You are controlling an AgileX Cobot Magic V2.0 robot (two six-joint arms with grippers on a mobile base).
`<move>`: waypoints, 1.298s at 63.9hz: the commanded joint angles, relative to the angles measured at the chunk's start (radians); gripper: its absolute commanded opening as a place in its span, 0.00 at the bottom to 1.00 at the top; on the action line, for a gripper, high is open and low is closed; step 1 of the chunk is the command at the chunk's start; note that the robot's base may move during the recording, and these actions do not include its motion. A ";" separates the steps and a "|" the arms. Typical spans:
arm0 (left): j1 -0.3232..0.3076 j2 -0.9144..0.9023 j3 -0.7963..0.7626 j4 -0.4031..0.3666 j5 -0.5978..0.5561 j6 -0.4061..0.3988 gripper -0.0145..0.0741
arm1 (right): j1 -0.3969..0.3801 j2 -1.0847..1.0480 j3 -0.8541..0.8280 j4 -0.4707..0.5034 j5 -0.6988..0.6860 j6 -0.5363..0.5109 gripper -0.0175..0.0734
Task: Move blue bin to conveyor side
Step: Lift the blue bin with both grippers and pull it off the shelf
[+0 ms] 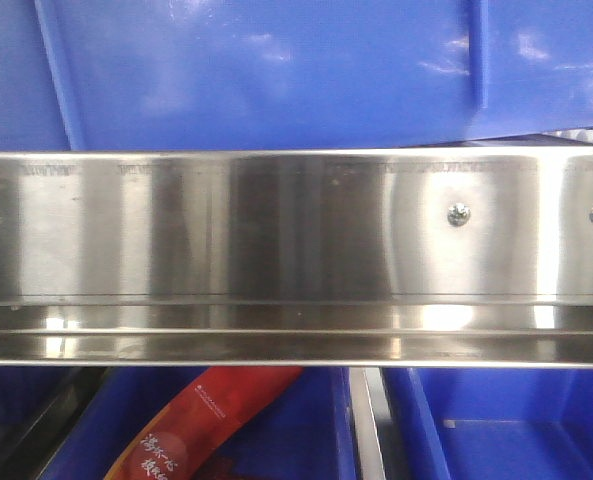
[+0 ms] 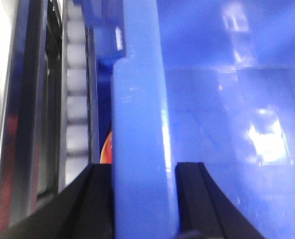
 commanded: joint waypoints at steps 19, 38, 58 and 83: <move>0.000 -0.180 -0.019 -0.018 0.077 -0.045 0.14 | -0.001 -0.125 0.011 0.006 -0.018 0.002 0.10; -0.088 -0.293 0.000 0.120 0.088 -0.143 0.14 | -0.001 -0.270 0.149 0.016 -0.034 0.009 0.10; -0.121 -0.374 0.003 0.137 0.088 -0.161 0.14 | -0.001 -0.363 0.147 0.016 -0.109 0.009 0.10; -0.121 -0.499 0.021 0.137 0.088 -0.181 0.14 | -0.001 -0.469 0.203 0.019 -0.035 0.009 0.10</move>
